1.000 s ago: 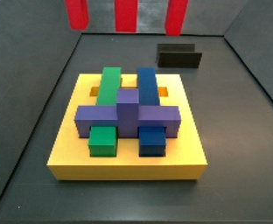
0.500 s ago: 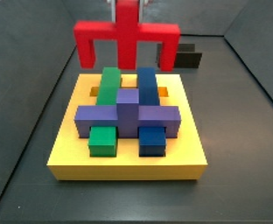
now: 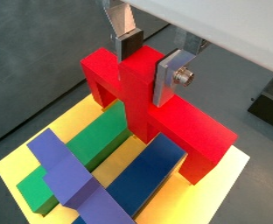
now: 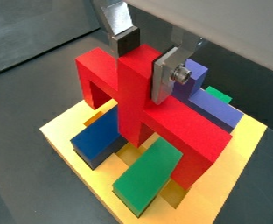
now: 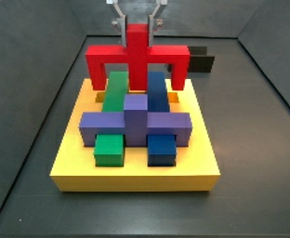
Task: Pick up the red object. Move up. Move to above the board. Insert the red object.
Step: Insert the red object.
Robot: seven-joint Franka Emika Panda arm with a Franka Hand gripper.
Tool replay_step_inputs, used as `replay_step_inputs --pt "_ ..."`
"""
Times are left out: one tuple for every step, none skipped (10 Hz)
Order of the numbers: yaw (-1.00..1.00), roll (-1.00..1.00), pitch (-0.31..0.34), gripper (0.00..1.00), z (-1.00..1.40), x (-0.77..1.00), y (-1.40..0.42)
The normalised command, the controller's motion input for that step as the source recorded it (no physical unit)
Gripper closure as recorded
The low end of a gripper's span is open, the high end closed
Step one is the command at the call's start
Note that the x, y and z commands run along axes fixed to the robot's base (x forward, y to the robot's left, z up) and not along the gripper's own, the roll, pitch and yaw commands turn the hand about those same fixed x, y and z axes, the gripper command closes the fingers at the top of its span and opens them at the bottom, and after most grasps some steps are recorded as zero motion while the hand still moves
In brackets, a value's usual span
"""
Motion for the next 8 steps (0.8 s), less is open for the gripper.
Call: replay_step_inputs --pt "0.00 -0.01 -0.213 1.00 -0.15 0.00 0.10" --pt "0.00 -0.03 -0.234 1.00 -0.12 -0.09 0.18" --pt "0.00 0.00 -0.244 1.00 -0.04 -0.09 0.14" --pt "0.00 0.00 -0.229 1.00 -0.01 -0.08 0.10" --pt "0.00 0.01 -0.197 1.00 0.00 -0.15 0.06" --pt "0.00 0.05 -0.170 1.00 0.00 -0.10 0.00" --pt "0.00 0.14 -0.099 1.00 -0.13 0.00 -0.13" --pt "0.00 0.14 -0.026 1.00 -0.23 -0.03 -0.05"
